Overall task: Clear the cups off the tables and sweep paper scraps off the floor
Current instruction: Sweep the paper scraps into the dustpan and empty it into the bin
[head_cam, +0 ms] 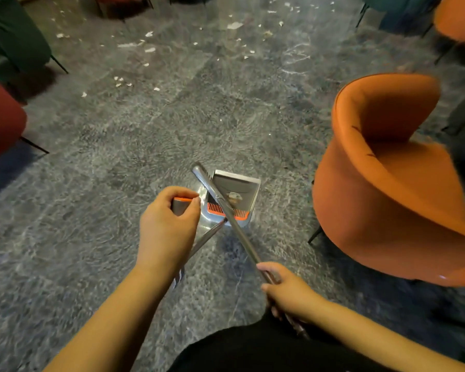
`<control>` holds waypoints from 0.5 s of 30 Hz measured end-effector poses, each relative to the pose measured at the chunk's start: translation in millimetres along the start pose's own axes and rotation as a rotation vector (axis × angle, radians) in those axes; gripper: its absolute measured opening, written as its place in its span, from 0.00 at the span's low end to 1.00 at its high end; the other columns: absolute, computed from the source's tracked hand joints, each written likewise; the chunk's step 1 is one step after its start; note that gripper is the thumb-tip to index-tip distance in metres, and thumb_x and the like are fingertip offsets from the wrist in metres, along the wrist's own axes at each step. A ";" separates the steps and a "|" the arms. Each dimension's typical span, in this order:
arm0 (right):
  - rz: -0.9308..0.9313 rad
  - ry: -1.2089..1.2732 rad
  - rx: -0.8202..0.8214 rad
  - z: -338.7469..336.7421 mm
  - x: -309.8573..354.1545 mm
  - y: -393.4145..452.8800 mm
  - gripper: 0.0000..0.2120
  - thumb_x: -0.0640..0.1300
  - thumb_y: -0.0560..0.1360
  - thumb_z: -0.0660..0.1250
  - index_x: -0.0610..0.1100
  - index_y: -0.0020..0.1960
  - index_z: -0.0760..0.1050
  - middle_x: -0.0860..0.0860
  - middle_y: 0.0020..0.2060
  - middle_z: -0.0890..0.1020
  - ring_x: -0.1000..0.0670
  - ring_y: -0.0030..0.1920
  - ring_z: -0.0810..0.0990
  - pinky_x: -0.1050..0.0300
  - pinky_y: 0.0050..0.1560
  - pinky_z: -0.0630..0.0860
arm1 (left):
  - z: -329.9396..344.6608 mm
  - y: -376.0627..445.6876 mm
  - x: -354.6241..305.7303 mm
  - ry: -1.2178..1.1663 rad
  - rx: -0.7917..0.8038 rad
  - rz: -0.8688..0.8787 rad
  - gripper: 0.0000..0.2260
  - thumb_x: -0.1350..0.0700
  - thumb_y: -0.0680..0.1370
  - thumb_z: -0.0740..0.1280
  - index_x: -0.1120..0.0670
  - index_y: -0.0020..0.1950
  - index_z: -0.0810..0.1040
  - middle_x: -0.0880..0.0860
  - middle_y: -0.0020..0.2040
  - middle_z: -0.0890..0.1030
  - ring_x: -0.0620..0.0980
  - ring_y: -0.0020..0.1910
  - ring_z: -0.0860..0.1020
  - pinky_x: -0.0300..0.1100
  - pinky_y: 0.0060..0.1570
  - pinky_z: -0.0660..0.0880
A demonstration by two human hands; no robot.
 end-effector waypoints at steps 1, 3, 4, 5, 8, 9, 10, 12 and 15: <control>0.003 0.026 0.019 -4.6 12.3 14.5 0.20 0.35 0.80 0.57 0.50 0.69 0.65 0.47 0.33 0.74 0.55 0.21 0.72 0.62 0.23 0.71 | 6.1 18.1 -0.1 0.001 0.003 0.003 0.10 0.57 0.74 0.71 0.43 0.38 0.76 0.29 0.37 0.78 0.29 0.39 0.76 0.21 0.36 0.66; 0.015 0.076 0.040 -15.3 35.6 46.1 0.20 0.37 0.81 0.56 0.51 0.71 0.64 0.47 0.33 0.73 0.54 0.23 0.72 0.61 0.24 0.70 | 20.6 55.9 1.2 0.000 0.003 0.005 0.10 0.57 0.75 0.71 0.43 0.38 0.76 0.29 0.38 0.78 0.30 0.39 0.76 0.21 0.37 0.66; 0.030 0.090 0.039 -22.2 46.0 63.2 0.20 0.38 0.81 0.55 0.52 0.71 0.64 0.46 0.33 0.73 0.53 0.24 0.72 0.61 0.24 0.70 | 28.1 75.2 1.9 -0.001 -0.002 0.003 0.10 0.57 0.75 0.71 0.43 0.38 0.76 0.30 0.38 0.78 0.30 0.39 0.76 0.21 0.37 0.67; 0.040 0.104 0.039 -30.7 56.9 81.4 0.20 0.38 0.81 0.55 0.53 0.71 0.64 0.46 0.34 0.72 0.53 0.25 0.72 0.61 0.25 0.70 | 35.4 95.1 2.7 0.002 -0.009 0.001 0.10 0.57 0.74 0.71 0.43 0.38 0.76 0.30 0.38 0.78 0.30 0.39 0.76 0.22 0.37 0.67; 0.054 0.145 0.047 -65.3 98.7 132.6 0.19 0.39 0.82 0.54 0.53 0.71 0.63 0.46 0.34 0.71 0.53 0.25 0.70 0.62 0.23 0.67 | 58.7 158.4 0.8 0.021 -0.023 -0.005 0.10 0.57 0.75 0.71 0.42 0.38 0.76 0.31 0.38 0.79 0.32 0.39 0.76 0.22 0.36 0.67; 0.054 0.139 0.057 -78.6 114.0 149.0 0.19 0.39 0.82 0.54 0.53 0.71 0.62 0.46 0.34 0.72 0.53 0.25 0.70 0.63 0.23 0.67 | 65.9 180.3 -1.4 0.027 -0.026 -0.010 0.10 0.56 0.75 0.71 0.42 0.38 0.76 0.31 0.38 0.79 0.32 0.39 0.76 0.22 0.35 0.66; 0.055 0.125 0.068 -92.2 130.4 164.3 0.19 0.39 0.82 0.53 0.53 0.71 0.61 0.46 0.34 0.72 0.54 0.24 0.71 0.63 0.22 0.67 | 73.3 202.6 -4.0 0.029 -0.029 -0.016 0.10 0.56 0.75 0.71 0.42 0.38 0.76 0.31 0.38 0.78 0.32 0.39 0.76 0.22 0.35 0.66; 0.059 0.089 0.094 -115.6 160.7 191.7 0.20 0.39 0.82 0.52 0.53 0.72 0.59 0.46 0.34 0.71 0.54 0.23 0.71 0.64 0.21 0.66 | 85.1 244.5 -10.8 0.042 -0.048 -0.029 0.09 0.55 0.75 0.71 0.42 0.38 0.76 0.31 0.37 0.78 0.32 0.39 0.76 0.23 0.35 0.66; 0.057 0.056 0.104 -141.8 203.0 234.3 0.20 0.39 0.82 0.53 0.53 0.72 0.60 0.48 0.36 0.71 0.55 0.25 0.69 0.65 0.22 0.66 | 102.1 303.4 -14.7 0.030 -0.069 -0.058 0.09 0.55 0.75 0.71 0.43 0.39 0.76 0.31 0.37 0.78 0.32 0.39 0.76 0.23 0.35 0.66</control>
Point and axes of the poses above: each hand's wrist, its own y-axis towards the middle knuckle, its own z-axis out of the palm, x = y × z, the point moved 5 cm from there along y, towards the middle knuckle
